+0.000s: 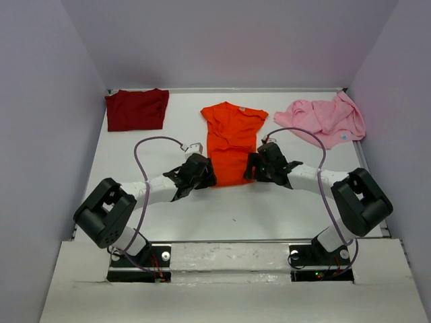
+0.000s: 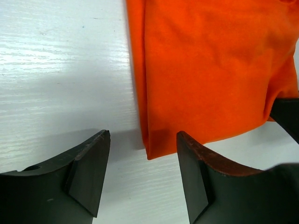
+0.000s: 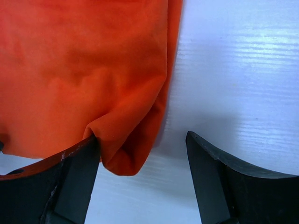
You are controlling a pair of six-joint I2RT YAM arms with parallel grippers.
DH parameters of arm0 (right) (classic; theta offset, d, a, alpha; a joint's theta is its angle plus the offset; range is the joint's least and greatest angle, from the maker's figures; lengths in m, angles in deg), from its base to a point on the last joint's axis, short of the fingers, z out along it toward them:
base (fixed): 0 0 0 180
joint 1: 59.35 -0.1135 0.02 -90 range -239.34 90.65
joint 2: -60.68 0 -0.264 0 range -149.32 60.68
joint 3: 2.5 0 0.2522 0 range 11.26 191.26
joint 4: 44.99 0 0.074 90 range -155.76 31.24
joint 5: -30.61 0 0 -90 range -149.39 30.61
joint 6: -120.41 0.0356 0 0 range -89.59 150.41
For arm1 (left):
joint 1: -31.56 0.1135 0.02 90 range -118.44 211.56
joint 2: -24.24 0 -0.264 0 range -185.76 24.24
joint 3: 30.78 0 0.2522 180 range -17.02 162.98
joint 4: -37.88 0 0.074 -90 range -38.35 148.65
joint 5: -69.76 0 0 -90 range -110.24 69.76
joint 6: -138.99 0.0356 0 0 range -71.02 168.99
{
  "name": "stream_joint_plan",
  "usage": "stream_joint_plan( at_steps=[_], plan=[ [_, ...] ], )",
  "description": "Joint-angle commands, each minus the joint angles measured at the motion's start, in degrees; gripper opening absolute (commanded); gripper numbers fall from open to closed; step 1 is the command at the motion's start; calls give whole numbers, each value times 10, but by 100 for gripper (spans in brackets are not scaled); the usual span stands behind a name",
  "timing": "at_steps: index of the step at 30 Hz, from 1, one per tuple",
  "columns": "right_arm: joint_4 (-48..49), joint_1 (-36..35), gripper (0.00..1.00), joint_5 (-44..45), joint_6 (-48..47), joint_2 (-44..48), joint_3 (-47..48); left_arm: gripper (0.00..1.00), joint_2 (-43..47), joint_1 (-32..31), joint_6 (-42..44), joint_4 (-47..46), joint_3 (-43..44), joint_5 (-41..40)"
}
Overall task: Fold and stack the t-shirts
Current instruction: Grab one side of the 2/3 rectangular tshirt with both arms
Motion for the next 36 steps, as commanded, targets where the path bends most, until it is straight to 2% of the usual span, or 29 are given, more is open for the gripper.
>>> stream_joint_plan(
  at_steps=[1, 6, 14, 21, 31, 36],
  plan=[
    [12, 3, 78, -1, -4, -23, 17, 68, -15, -2, -3, -19, -20, -2],
    [-24, 3, 77, -1, -16, 5, 30, 68, -43, -2, -21, -68, -33, 22],
    [-137, 3, 77, 10, -34, 78, 99, 67, -64, -3, -16, -79, -27, 21],
    [-136, 3, 77, 18, -25, 42, 95, 66, -76, -3, -12, -83, -20, 25],
    [-85, 3, 76, 12, -14, -17, 56, 65, -72, -3, -3, -68, -11, 19],
    [-80, 3, 72, -2, -10, -21, 43, 63, -68, -3, -2, -62, -11, 15]
  ],
)
